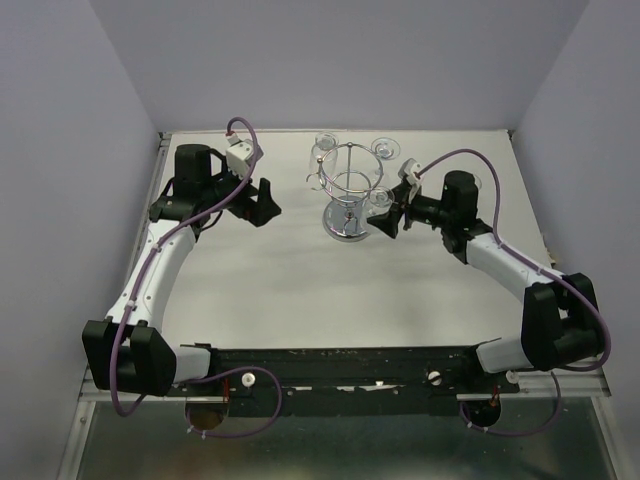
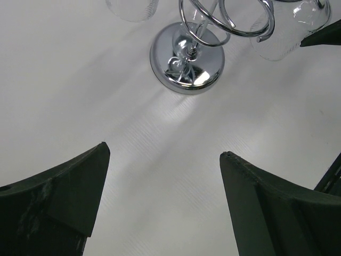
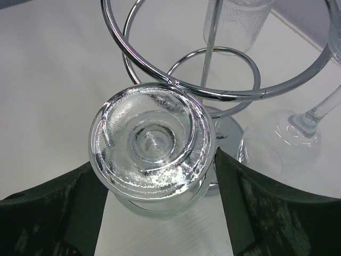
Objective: Take the wine glass off the wine glass rack
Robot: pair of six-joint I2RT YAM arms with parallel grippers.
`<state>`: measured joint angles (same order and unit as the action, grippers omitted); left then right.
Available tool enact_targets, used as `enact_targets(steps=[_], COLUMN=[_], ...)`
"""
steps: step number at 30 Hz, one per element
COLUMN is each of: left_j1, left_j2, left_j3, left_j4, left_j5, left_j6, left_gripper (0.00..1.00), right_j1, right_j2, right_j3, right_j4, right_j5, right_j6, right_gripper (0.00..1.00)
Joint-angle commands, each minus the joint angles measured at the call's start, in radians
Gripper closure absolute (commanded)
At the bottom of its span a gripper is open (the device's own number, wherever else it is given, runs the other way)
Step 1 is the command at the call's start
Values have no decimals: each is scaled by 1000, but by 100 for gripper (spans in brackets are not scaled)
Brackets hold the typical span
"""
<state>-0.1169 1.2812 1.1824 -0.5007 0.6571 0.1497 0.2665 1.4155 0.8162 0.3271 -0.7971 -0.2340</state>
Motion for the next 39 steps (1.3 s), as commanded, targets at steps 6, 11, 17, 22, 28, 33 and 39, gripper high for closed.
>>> enact_targets(steps=[6, 11, 17, 22, 28, 33, 39], left_j1=[-6, -6, -6, -6, -7, -6, -7], left_j2=[-10, -10, -20, -29, -25, -16, -14], left_j3=[-15, -36, -67, -90, -101, -107, -116], left_j4=[53, 83, 113, 126, 116, 139, 142], left_j5=[-11, -11, -8, -5, 9, 15, 16], left_j6=[-25, -45, -62, -71, -56, -67, -67], left_gripper=[1, 1, 1, 1, 1, 1, 1], right_j1=[4, 4, 4, 4, 4, 4, 4], right_j2=[-38, -61, -75, -82, -119, -145, -181], right_j3=[-5, 6, 24, 40, 38, 26, 11], right_j4=[1, -17, -74, -112, -152, -192, -223], right_j5=[75, 75, 53, 39, 30, 32, 33], right_j6=[-39, -41, -70, -80, -103, -116, -111], right_gripper=[32, 38, 45, 49, 50, 51, 53])
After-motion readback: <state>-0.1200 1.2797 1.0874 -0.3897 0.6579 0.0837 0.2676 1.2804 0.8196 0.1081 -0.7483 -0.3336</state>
